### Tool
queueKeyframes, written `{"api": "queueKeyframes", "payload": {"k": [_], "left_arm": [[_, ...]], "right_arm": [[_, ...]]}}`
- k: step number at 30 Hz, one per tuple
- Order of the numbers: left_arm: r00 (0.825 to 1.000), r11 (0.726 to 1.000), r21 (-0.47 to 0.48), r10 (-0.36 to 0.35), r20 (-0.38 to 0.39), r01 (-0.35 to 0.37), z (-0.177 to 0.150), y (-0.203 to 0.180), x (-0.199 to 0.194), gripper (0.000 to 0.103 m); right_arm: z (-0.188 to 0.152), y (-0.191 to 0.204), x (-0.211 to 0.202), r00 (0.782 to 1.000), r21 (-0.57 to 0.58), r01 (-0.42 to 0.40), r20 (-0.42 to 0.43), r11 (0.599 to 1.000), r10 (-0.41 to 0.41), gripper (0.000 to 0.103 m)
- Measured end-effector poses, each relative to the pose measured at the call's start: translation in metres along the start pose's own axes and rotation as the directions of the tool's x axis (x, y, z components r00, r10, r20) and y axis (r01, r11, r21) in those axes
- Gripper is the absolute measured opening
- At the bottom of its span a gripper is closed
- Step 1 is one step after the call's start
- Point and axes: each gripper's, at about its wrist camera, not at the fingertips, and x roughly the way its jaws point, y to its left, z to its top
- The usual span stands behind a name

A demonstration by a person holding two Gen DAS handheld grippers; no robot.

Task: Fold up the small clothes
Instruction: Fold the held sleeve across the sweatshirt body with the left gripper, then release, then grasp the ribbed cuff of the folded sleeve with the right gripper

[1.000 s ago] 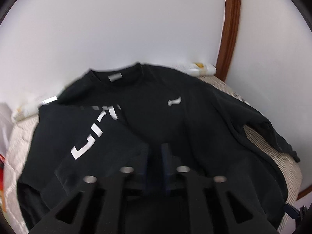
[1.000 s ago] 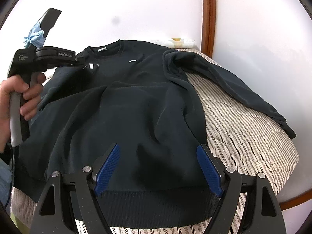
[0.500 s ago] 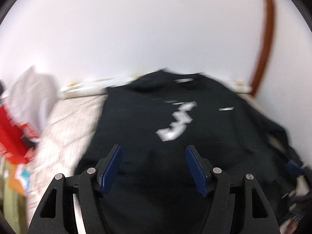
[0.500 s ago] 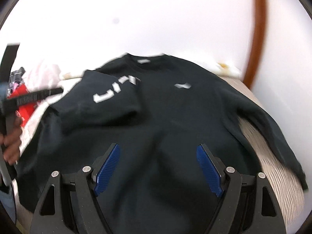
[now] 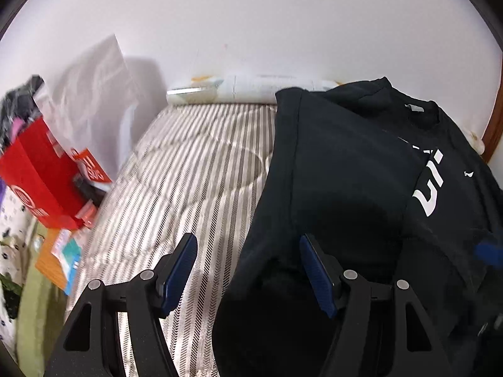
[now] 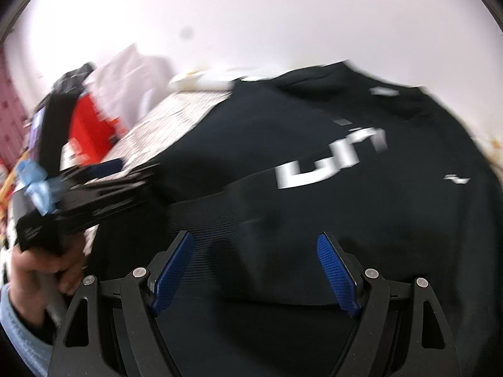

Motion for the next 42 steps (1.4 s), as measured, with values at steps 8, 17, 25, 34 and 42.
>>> {"api": "queueKeyframes", "payload": {"k": [8,17,25,34,42], "left_arm": [[0.997,0.998,0.051,0.039,0.060,-0.042,-0.004,-0.016,-0.002,0.066],[0.999,1.000,0.022,0.016,0.049,-0.017,-0.006,-0.011,0.003,0.067],[0.999,1.000,-0.017,-0.003,0.035,0.003,-0.007,-0.005,0.007,0.070],[1.000,1.000,-0.026,-0.007,0.023,0.008,-0.007,-0.003,0.009,0.071],[1.000,1.000,-0.013,0.010,0.023,-0.010,-0.008,-0.008,0.009,0.071]], "right_arm": [[-0.007,0.020,0.034,0.998,-0.079,0.058,-0.012,0.995,-0.059,0.081],[0.003,-0.009,-0.001,0.986,-0.027,0.128,0.112,0.991,-0.124,0.020],[0.022,-0.132,-0.100,0.898,0.213,0.302,0.264,0.929,-0.352,0.019],[-0.042,-0.257,-0.096,0.878,0.486,0.356,0.117,0.798,-0.464,0.023],[-0.045,-0.253,-0.101,0.837,0.442,0.417,0.153,0.794,-0.525,0.041]]}}
